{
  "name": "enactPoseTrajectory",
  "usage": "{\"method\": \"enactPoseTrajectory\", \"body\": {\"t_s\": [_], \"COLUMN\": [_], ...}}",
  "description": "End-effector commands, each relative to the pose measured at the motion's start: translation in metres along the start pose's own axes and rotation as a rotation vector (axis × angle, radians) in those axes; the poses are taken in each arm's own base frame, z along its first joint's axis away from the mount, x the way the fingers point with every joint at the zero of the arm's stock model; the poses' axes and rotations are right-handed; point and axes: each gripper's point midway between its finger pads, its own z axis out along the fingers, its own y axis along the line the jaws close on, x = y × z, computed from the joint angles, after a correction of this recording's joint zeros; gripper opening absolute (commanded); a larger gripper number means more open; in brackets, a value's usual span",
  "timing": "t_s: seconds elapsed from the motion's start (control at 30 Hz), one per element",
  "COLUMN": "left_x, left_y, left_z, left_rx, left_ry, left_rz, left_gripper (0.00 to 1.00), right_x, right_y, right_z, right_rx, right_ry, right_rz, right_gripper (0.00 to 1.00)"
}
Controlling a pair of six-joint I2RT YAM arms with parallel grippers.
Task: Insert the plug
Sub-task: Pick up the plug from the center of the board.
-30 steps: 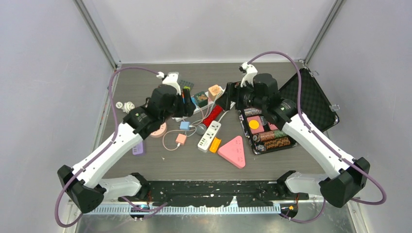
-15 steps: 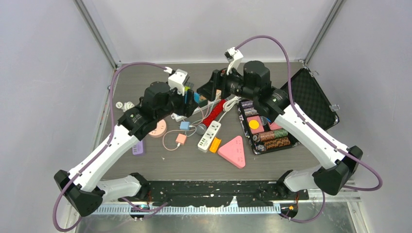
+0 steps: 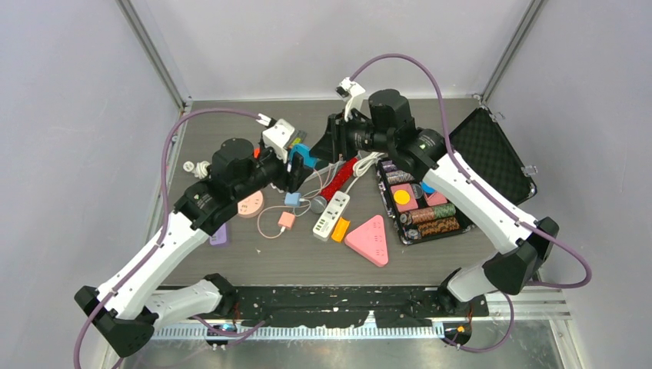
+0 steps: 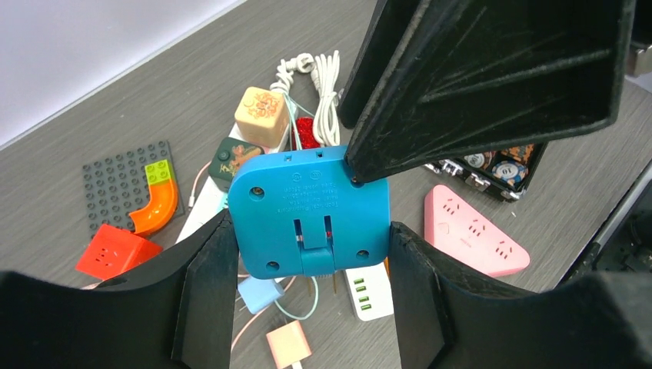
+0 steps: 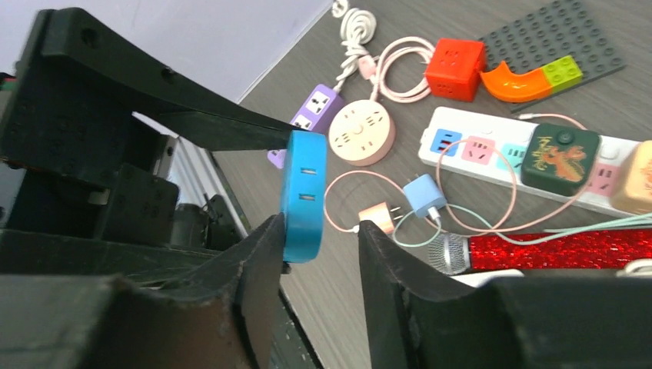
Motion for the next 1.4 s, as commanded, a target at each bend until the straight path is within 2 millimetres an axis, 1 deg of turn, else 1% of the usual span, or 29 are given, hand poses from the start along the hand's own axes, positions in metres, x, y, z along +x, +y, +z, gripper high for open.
{"method": "enactPoseTrajectory", "body": {"t_s": [0.0,0.1,0.2,0.3,0.33,0.4,0.47,0.5,0.53,0.57,0.6,0.67,0.7,0.8,0.87,0.9,0.93,0.97,1.03,1.07,1.17,1.23,1.33,1.37], "left_x": [-0.027,-0.028,-0.028,-0.031,-0.032,-0.033,-0.034,-0.034,-0.035,-0.034,-0.035,-0.035,-0.036,-0.039,-0.04,-0.036,-0.038,-0.036,-0.029,-0.028,-0.021,-0.019,-0.025,-0.027], "left_y": [-0.003,-0.003,-0.002,0.002,0.002,0.001,0.002,0.002,0.003,0.003,0.003,0.001,-0.001,-0.001,-0.007,-0.011,-0.015,-0.019,-0.029,-0.032,-0.041,-0.04,-0.037,-0.037], "left_z": [-0.006,-0.007,-0.007,-0.009,-0.009,-0.01,-0.011,-0.012,-0.012,-0.013,-0.014,-0.018,-0.02,-0.032,-0.043,-0.048,-0.052,-0.057,-0.064,-0.068,-0.073,-0.073,-0.071,-0.07], "left_rx": [0.026,0.024,0.017,-0.006,-0.005,-0.003,-0.006,-0.011,-0.013,-0.015,-0.013,-0.006,0.009,0.019,0.061,0.09,0.121,0.15,0.226,0.254,0.325,0.33,0.311,0.306], "left_ry": [-0.115,-0.121,-0.124,-0.137,-0.141,-0.146,-0.149,-0.149,-0.148,-0.147,-0.146,-0.146,-0.142,-0.12,-0.105,-0.08,-0.078,-0.058,-0.002,0.015,0.069,0.084,0.071,0.064], "left_rz": [0.04,0.041,0.036,0.033,0.033,0.033,0.029,0.025,0.021,0.02,0.021,0.033,0.055,0.125,0.202,0.237,0.27,0.297,0.322,0.332,0.358,0.376,0.374,0.37], "left_gripper": [0.52,0.52,0.53,0.53,0.53,0.53,0.54,0.57,0.61,0.68,0.77,0.98,0.99,1.0,1.0,1.0,1.0,0.99,0.94,0.93,0.91,0.89,0.86,0.86], "right_x": [-0.01,-0.009,-0.007,-0.003,-0.003,-0.003,-0.005,-0.006,-0.007,-0.01,-0.012,-0.017,-0.02,-0.025,-0.021,-0.018,-0.016,-0.012,-0.006,-0.003,0.001,0.004,0.012,0.015], "right_y": [0.02,0.023,0.029,0.034,0.034,0.038,0.041,0.043,0.044,0.043,0.044,0.047,0.047,0.045,0.043,0.041,0.043,0.04,0.042,0.046,0.048,0.053,0.06,0.061], "right_z": [-0.003,-0.001,-0.002,-0.002,-0.002,-0.001,-0.001,0.0,-0.001,-0.001,-0.003,-0.007,-0.008,-0.016,-0.021,-0.023,-0.028,-0.03,-0.036,-0.041,-0.048,-0.053,-0.058,-0.056], "right_rx": [-0.082,-0.096,-0.126,-0.155,-0.159,-0.176,-0.197,-0.207,-0.208,-0.203,-0.206,-0.216,-0.219,-0.221,-0.24,-0.245,-0.258,-0.264,-0.295,-0.32,-0.356,-0.389,-0.457,-0.475], "right_ry": [0.019,0.028,0.044,0.069,0.072,0.072,0.071,0.068,0.066,0.056,0.044,0.02,0.01,-0.001,0.008,0.014,0.014,0.019,0.017,0.015,0.007,0.014,0.057,0.071], "right_rz": [-0.03,-0.026,-0.02,-0.006,0.001,0.009,0.015,0.015,0.016,0.012,0.003,-0.028,-0.054,-0.132,-0.214,-0.278,-0.318,-0.384,-0.482,-0.512,-0.625,-0.663,-0.686,-0.682], "right_gripper": [0.42,0.4,0.41,0.47,0.47,0.43,0.37,0.27,0.16,0.11,0.07,0.05,0.05,0.05,0.05,0.05,0.05,0.05,0.05,0.05,0.05,0.05,0.05,0.05]}}
